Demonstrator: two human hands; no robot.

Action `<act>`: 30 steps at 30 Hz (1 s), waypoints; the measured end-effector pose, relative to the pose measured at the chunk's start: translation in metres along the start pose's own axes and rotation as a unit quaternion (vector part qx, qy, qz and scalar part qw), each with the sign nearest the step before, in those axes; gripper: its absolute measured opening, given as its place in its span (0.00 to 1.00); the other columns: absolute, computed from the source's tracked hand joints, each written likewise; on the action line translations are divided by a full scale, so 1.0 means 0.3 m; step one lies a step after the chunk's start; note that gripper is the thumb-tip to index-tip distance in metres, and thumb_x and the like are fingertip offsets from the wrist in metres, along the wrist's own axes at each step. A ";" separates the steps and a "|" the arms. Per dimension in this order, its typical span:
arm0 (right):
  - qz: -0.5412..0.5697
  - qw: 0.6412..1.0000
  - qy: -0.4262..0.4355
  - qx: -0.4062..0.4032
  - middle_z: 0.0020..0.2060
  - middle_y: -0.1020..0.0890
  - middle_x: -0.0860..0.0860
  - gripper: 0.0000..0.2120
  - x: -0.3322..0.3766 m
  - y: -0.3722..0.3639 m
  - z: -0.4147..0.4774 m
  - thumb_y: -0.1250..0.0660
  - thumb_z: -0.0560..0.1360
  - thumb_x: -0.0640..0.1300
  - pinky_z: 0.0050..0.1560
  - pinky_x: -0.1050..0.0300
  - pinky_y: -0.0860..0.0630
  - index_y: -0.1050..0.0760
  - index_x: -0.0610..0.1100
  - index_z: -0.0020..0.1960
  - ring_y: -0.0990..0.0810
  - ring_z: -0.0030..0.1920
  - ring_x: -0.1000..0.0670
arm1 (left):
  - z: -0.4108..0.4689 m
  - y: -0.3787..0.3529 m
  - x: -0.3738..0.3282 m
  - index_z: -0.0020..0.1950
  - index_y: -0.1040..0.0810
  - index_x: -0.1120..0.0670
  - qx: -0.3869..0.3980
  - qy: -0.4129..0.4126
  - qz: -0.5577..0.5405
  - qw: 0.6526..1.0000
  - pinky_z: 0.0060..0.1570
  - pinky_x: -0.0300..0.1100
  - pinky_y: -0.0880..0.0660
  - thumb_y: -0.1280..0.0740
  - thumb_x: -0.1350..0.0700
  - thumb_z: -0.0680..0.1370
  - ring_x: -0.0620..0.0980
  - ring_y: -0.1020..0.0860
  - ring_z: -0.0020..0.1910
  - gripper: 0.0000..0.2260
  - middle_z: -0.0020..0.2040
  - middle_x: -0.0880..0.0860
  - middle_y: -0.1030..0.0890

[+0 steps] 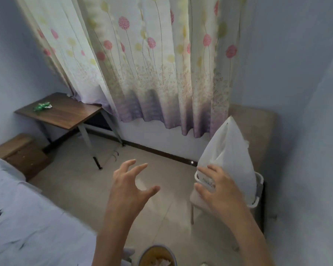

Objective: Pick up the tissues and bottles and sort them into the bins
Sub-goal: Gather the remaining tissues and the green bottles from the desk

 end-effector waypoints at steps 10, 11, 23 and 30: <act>-0.057 0.988 0.138 0.038 0.77 0.30 0.55 0.27 0.184 0.013 0.723 0.28 0.79 0.57 0.74 0.50 0.27 0.29 0.58 0.76 0.29 0.74 0.51 | 0.484 0.025 0.027 0.78 0.28 0.41 -0.117 0.089 -0.033 0.989 0.74 0.46 0.35 0.20 0.38 0.70 0.45 0.40 0.78 0.38 0.78 0.42 0.34; -0.065 0.986 0.145 0.052 0.77 0.30 0.54 0.27 0.196 -0.019 0.781 0.28 0.79 0.57 0.73 0.49 0.27 0.29 0.58 0.77 0.28 0.74 0.51 | 0.509 0.036 0.045 0.78 0.28 0.41 -0.122 0.104 -0.015 0.987 0.74 0.47 0.35 0.20 0.38 0.70 0.45 0.39 0.78 0.38 0.78 0.43 0.34; -0.026 0.921 0.295 0.252 0.75 0.32 0.59 0.27 0.483 -0.460 1.130 0.29 0.79 0.56 0.72 0.53 0.28 0.30 0.60 0.77 0.30 0.73 0.55 | 0.587 0.126 0.291 0.79 0.30 0.39 -0.176 0.298 0.076 0.935 0.75 0.46 0.35 0.22 0.35 0.70 0.47 0.37 0.78 0.39 0.80 0.43 0.35; -0.021 0.886 0.360 0.292 0.75 0.32 0.60 0.27 0.685 -0.716 1.388 0.30 0.80 0.54 0.69 0.61 0.33 0.31 0.58 0.78 0.34 0.75 0.57 | 0.788 0.191 0.450 0.79 0.31 0.38 -0.209 0.339 0.101 0.912 0.75 0.45 0.35 0.22 0.35 0.70 0.46 0.38 0.77 0.39 0.80 0.41 0.36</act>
Point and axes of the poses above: each hand's wrist, its own z-axis towards the middle knuckle, its own y-axis out of the back of the hand, x = y × z, the point moved 1 cm from there along z, towards the middle knuckle
